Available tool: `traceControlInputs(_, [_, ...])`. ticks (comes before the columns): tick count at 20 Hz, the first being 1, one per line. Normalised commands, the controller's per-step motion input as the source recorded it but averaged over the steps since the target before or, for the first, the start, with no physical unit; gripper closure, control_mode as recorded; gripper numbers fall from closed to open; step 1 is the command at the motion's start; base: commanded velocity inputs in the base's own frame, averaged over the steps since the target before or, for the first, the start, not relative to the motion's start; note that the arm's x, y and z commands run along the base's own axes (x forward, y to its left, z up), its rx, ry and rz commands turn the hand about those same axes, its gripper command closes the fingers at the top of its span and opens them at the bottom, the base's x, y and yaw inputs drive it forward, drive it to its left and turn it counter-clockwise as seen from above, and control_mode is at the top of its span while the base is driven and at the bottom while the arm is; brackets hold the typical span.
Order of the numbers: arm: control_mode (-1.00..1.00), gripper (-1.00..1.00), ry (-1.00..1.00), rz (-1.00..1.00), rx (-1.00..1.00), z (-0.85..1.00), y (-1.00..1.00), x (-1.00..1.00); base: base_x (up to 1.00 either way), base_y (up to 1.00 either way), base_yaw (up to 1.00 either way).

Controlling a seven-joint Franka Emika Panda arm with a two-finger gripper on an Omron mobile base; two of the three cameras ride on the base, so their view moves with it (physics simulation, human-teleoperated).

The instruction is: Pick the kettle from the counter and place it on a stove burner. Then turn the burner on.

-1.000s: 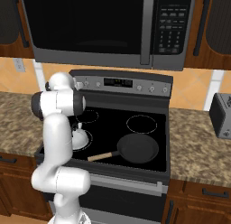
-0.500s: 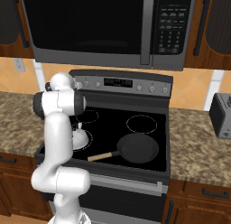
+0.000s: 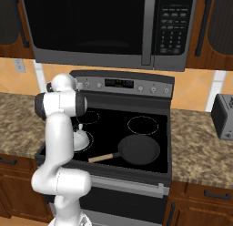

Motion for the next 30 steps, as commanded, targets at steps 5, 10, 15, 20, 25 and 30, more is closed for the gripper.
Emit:
traceControlInputs(5, [-1.00, -1.00, 0.00, 0.03, 0.00, -0.10, 0.00, 0.06, 0.00, 0.00, 0.00])
traceControlInputs(10, [-1.00, -1.00, 0.00, 0.01, 0.00, 0.00, -0.12, 0.05, 0.00, 0.00, 0.00])
traceControlInputs(15, [-1.00, -1.00, 0.00, 0.00, 0.00, 0.00, -0.01, 0.11, 0.00, 0.00, 0.00])
traceControlInputs(20, [-1.00, -1.00, 0.00, 0.00, 0.00, -0.03, 0.00, 0.16, 0.00, 0.00, 0.00])
traceControlInputs(25, [-1.00, -1.00, 0.00, 0.00, 0.00, -0.15, 0.00, 0.13, 0.00, 0.00, 0.00])
traceControlInputs(30, [-1.00, -1.00, 0.00, 0.00, 0.00, -0.08, 0.00, 0.08, 0.00, 0.00, 0.00])
